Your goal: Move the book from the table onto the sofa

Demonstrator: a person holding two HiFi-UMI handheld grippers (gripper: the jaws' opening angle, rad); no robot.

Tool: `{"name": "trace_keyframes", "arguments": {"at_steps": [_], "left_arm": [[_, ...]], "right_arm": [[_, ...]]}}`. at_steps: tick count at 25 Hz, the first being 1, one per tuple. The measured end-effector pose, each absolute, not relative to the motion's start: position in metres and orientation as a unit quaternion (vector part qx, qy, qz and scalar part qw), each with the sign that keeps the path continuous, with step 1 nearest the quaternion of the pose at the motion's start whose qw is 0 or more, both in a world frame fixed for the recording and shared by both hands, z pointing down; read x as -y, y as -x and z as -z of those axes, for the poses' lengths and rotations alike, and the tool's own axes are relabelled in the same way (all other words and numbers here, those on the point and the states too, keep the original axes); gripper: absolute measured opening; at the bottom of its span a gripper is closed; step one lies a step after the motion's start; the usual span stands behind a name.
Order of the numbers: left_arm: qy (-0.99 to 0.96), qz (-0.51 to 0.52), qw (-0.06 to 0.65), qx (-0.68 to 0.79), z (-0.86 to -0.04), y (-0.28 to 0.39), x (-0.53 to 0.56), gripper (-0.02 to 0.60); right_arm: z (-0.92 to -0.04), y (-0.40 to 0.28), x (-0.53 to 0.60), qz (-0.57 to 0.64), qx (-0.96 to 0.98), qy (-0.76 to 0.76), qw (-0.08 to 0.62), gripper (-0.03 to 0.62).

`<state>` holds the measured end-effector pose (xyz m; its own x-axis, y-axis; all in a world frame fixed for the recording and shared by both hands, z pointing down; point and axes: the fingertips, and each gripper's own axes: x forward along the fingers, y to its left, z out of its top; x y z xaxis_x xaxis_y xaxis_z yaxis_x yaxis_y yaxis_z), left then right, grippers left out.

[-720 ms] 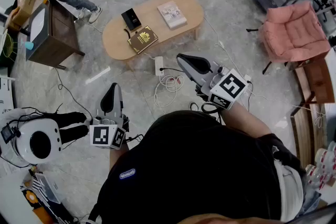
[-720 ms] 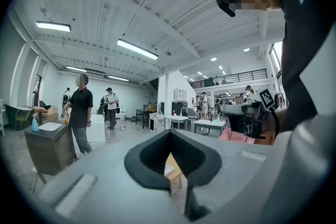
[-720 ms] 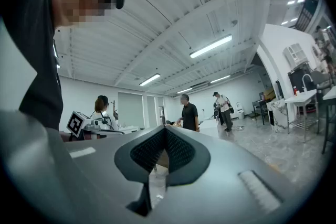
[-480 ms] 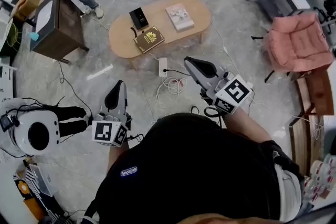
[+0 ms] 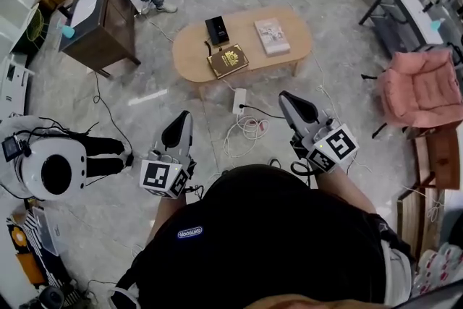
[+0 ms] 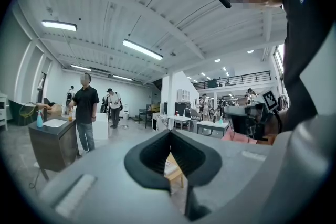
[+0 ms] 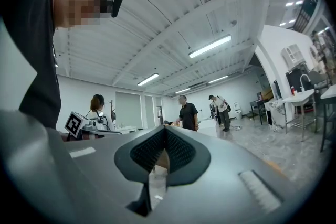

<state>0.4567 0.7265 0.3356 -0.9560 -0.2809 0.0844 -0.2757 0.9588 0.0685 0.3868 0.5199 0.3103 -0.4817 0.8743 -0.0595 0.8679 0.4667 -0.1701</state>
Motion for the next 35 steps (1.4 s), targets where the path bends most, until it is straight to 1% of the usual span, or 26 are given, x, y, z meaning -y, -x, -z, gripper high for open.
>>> {"name": "trace_keyframes", "arguments": {"at_steps": [1,2,3,4,14,17,18,21,25,27,35], "left_arm": [[-0.145,0.03,0.045,0.988,-0.336,-0.457,-0.728,0.012],[-0.15,0.031,0.046,0.987,-0.337,-0.457,-0.729,0.083],[-0.153,0.031,0.049,0.987,-0.339,-0.457,-0.731,0.129],[-0.155,0.03,0.052,0.986,-0.341,-0.458,-0.732,0.145],[-0.188,0.041,0.056,0.98,-0.362,-0.467,-0.762,0.182],[-0.197,0.043,0.051,0.978,-0.363,-0.47,-0.773,0.205],[-0.199,0.044,0.05,0.978,-0.363,-0.471,-0.777,0.22],[-0.203,0.05,0.055,0.976,-0.365,-0.473,-0.79,0.23],[-0.209,0.055,0.065,0.974,-0.375,-0.468,-0.8,0.241],[-0.212,0.056,0.072,0.973,-0.381,-0.462,-0.8,0.248],[-0.217,0.044,0.081,0.972,-0.393,-0.423,-0.785,0.285]], "right_arm": [[-0.31,-0.388,-0.523,-0.086,0.858,0.507,0.017,0.031],[-0.311,-0.389,-0.527,-0.084,0.859,0.506,0.018,0.073],[-0.313,-0.389,-0.531,-0.083,0.859,0.504,0.022,0.195],[-0.315,-0.39,-0.534,-0.082,0.86,0.502,0.027,0.23],[-0.331,-0.411,-0.564,-0.072,0.876,0.475,0.045,0.239],[-0.334,-0.42,-0.575,-0.067,0.878,0.47,0.049,0.245],[-0.333,-0.422,-0.579,-0.065,0.879,0.47,0.05,0.252],[-0.332,-0.427,-0.592,-0.056,0.881,0.467,0.056,0.268],[-0.336,-0.428,-0.604,-0.038,0.881,0.468,0.065,0.31],[-0.34,-0.426,-0.603,-0.034,0.882,0.464,0.07,0.318],[-0.362,-0.386,-0.59,-0.045,0.885,0.457,0.08,0.365]]}}
